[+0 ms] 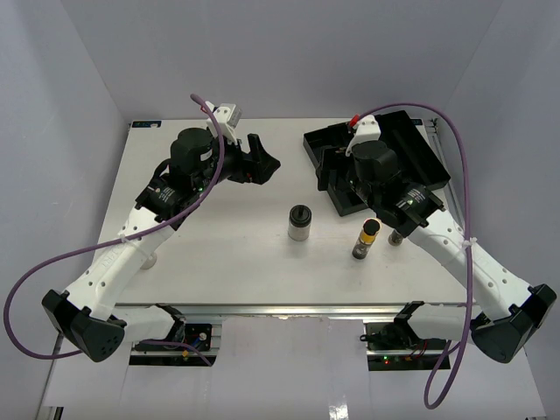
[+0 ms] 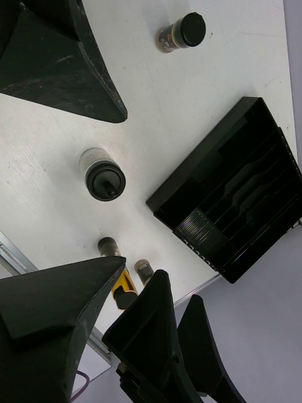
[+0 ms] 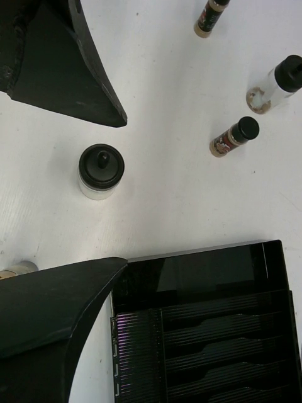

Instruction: Organize the condiment bottles

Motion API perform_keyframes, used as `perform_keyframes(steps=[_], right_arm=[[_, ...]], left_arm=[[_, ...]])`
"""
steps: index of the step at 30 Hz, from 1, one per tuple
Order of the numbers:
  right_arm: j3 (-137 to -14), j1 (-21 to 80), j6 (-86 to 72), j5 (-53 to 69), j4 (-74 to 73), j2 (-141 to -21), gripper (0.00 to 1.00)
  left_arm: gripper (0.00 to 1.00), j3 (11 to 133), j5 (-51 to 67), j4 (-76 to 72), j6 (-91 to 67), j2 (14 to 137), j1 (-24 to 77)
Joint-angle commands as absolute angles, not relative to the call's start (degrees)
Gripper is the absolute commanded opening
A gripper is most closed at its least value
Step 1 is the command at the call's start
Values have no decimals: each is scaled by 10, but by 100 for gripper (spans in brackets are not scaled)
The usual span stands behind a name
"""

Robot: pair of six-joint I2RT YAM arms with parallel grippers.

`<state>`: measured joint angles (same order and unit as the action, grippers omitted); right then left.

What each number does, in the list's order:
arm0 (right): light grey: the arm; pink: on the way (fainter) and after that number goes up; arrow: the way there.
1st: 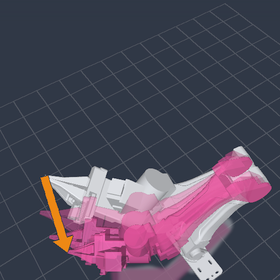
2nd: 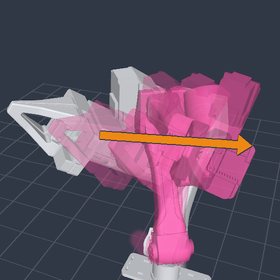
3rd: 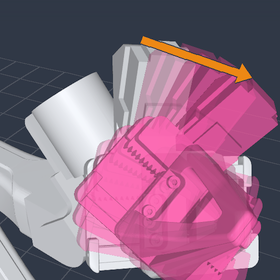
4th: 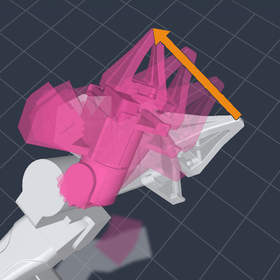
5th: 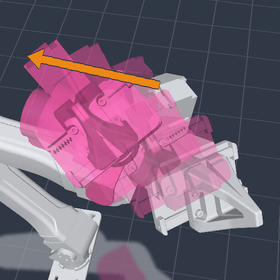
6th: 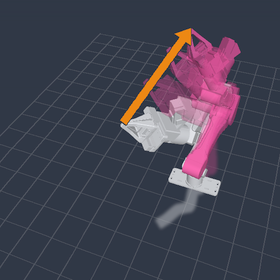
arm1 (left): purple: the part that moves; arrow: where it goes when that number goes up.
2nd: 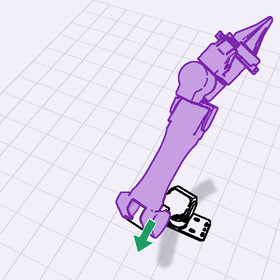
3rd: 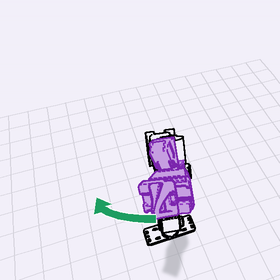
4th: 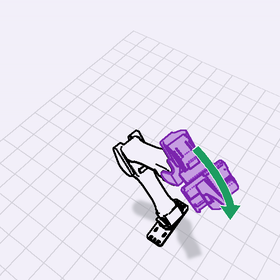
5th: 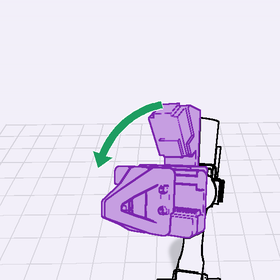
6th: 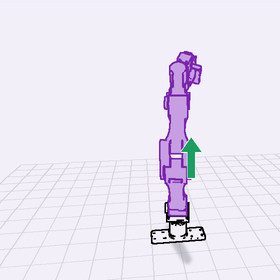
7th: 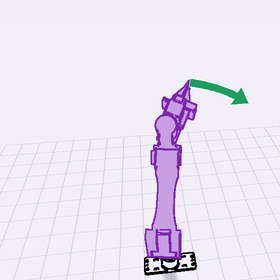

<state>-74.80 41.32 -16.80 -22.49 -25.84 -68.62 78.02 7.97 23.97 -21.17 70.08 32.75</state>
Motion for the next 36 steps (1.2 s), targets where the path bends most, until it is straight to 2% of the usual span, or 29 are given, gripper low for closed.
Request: perform_keyframes(steps=[1,7,10,14,17,19,22,36], right_arm=[[-776,414,-175,-227,-275,-675,90],[-763,414,-161,-241,-309,-655,90],[-737,413,-168,-302,-336,-645,91],[-703,389,-170,-323,-360,-644,96],[-679,360,-181,-288,-368,-658,100],[-665,352,-196,-276,-378,-667,94],[-643,351,-218,-292,-396,-672,91],[-577,332,-252,-313,-419,-651,89]], left_arm=[[98,785,86,239,-220,694,328],[98,784,69,263,-221,700,328],[98,777,65,273,-220,706,328],[98,757,61,272,-219,708,329],[98,753,61,271,-217,712,328],[98,752,63,276,-216,716,328],[98,748,64,279,-213,713,328],[98,722,62,282,-214,697,328]])
